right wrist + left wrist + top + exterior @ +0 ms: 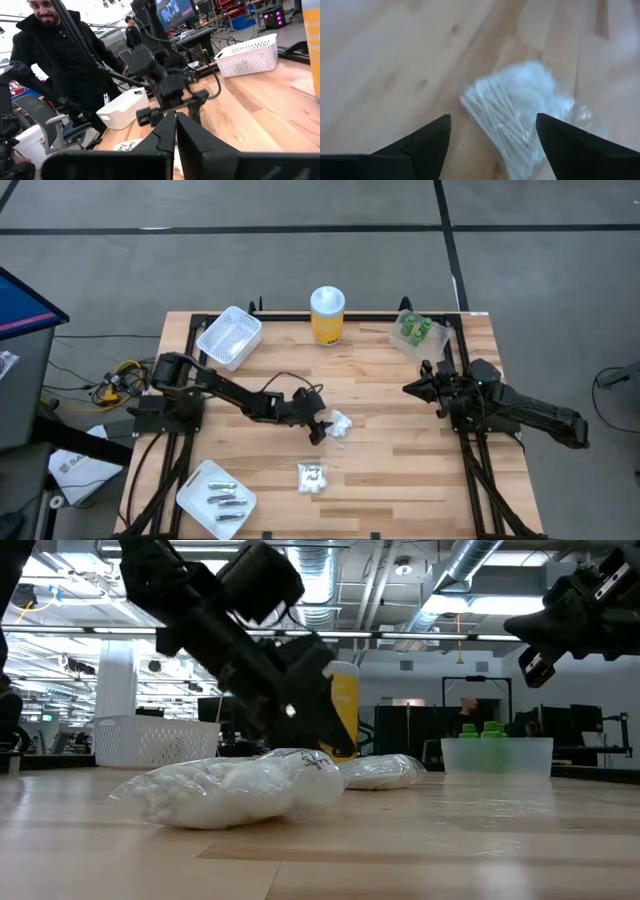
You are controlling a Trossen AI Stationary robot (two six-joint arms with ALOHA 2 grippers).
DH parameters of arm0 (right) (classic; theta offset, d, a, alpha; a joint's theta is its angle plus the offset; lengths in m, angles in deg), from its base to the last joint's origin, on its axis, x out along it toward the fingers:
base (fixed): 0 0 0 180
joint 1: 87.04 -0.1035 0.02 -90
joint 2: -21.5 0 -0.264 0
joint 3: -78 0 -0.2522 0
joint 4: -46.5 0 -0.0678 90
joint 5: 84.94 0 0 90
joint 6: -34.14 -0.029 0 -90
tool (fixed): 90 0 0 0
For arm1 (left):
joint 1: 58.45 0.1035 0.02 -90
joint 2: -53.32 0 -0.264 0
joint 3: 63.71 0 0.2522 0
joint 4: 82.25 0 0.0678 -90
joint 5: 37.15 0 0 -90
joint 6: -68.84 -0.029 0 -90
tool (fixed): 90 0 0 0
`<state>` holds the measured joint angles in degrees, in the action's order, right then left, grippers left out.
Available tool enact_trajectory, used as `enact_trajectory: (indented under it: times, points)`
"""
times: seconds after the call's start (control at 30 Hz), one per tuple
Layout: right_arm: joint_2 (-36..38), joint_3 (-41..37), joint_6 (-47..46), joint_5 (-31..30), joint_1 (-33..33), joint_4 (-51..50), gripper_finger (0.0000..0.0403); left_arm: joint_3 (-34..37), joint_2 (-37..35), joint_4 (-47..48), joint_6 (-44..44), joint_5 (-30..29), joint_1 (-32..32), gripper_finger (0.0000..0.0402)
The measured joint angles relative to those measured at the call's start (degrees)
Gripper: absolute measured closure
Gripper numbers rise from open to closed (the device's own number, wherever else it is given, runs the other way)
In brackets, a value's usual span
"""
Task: Pick & Place Travel size toiletries
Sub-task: Put the white cotton pack into the white basket
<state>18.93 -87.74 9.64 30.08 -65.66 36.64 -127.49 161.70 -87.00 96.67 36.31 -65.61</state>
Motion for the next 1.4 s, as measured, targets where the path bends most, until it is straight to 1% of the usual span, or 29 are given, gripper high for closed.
enact_trajectory:
  times: [0.07,0.17,0.3,0.4,0.5,0.57,0.87,0.97,1.03,1.2,1.4]
  points:
    - [0.0,0.0,0.0,0.1,0.0,0.0,0.0394,-0.7,2.0,-0.2,2.5,0.4,-0.8,0.0108]
    - [0.0,0.0,0.0,0.1,0.0,0.0,0.0394,-1.4,3.2,-0.4,5.4,0.3,-1.8,0.0105]
    - [0.0,0.0,0.0,0.1,0.0,0.0,0.0394,-1.4,3.2,0.7,5.4,-1.1,-2.8,0.0105]
    - [0.0,0.0,0.0,0.1,0.1,0.0,0.0394,-1.5,3.2,1.8,6.2,-1.5,-3.0,0.0114]
    - [0.0,0.0,0.0,0.2,0.1,0.0,0.0394,-1.5,3.2,2.1,10.2,-0.9,-3.0,0.0143]
    - [0.0,0.0,0.0,0.2,0.1,-0.1,0.0394,-1.5,3.1,2.4,11.8,-0.6,-2.9,0.0174]
    - [0.0,0.0,0.0,0.2,0.1,-0.1,0.0394,-1.5,3.1,2.1,14.9,2.3,-2.8,0.0343]
    - [0.0,0.0,0.0,0.2,0.1,-0.1,0.0395,-1.5,3.1,1.7,14.7,2.7,-2.8,0.0384]
    - [0.0,0.0,0.0,0.2,0.1,-0.1,0.0395,-1.5,3.1,1.5,14.7,3.3,-2.5,0.0390]
    - [0.0,0.0,0.0,0.2,0.1,-0.1,0.0395,-1.3,2.1,2.0,13.5,3.8,-1.6,0.0377]
    - [0.0,0.0,0.0,0.2,0.1,-0.1,0.0394,-1.3,-4.2,2.1,5.9,3.5,0.1,0.0394]
